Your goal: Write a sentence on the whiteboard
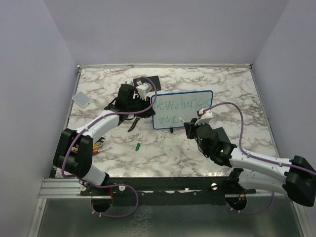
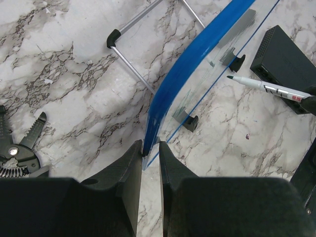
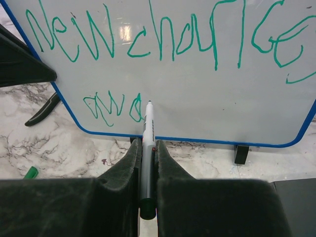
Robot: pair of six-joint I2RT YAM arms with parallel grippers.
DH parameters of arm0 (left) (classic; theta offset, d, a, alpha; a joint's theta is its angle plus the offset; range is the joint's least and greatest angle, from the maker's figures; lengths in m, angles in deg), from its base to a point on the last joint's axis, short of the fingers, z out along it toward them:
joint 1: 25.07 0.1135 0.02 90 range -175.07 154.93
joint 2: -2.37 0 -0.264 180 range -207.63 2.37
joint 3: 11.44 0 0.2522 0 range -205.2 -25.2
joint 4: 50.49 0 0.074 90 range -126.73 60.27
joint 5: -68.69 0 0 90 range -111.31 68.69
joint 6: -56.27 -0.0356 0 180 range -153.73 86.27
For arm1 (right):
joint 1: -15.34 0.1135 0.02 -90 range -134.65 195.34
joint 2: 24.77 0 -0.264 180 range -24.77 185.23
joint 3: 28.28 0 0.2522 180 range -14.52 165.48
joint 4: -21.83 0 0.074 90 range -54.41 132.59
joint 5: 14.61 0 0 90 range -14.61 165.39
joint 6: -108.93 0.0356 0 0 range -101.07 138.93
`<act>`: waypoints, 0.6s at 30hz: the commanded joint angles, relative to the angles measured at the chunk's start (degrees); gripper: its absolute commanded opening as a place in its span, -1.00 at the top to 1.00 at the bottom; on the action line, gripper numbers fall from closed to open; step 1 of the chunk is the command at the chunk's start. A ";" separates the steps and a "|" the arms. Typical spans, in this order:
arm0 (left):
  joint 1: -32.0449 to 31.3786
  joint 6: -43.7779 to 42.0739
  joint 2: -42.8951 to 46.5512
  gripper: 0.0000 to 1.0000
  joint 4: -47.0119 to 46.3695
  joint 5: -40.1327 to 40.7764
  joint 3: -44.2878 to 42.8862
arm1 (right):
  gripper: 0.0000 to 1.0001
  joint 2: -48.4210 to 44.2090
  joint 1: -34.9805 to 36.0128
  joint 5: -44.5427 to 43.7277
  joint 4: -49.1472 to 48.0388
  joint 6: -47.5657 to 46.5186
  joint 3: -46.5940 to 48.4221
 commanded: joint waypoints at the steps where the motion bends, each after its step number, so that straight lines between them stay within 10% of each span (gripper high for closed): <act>1: -0.31 0.23 1.81 0.60 -0.12 0.30 -0.85 | 0.99 1.20 -0.16 -1.57 -2.47 -3.13 0.91; 18: -0.32 0.23 1.89 0.60 -0.12 0.29 -0.85 | 0.99 6.73 -0.16 -2.23 0.64 2.53 -0.99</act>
